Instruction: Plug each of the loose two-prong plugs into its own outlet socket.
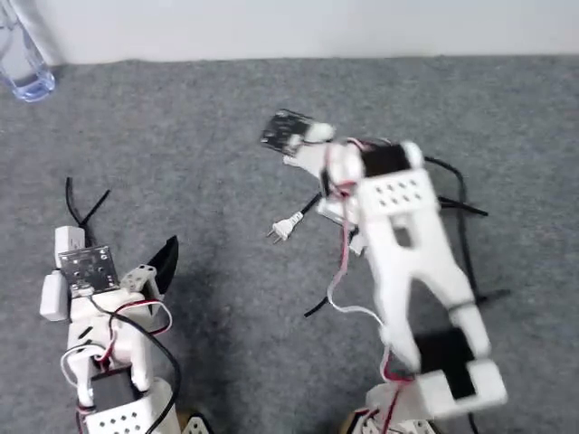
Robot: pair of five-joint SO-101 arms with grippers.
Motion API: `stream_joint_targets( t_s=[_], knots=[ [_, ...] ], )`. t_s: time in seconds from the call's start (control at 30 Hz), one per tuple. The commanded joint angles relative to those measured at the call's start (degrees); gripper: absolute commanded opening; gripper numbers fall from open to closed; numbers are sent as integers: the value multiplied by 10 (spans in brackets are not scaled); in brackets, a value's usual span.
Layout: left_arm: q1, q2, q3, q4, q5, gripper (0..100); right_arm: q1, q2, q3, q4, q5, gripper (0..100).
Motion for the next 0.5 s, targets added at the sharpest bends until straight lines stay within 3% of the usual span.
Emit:
stream_joint_targets(
  t_s=[0.0, 0.47],
  knots=[
    [-5, -11, -4, 1, -4, 379, -26, 84, -126, 31, 60, 277],
    [-2, -11, -4, 2, -4, 379, 30, 365, -338, 36, 197, 277]
  ],
)
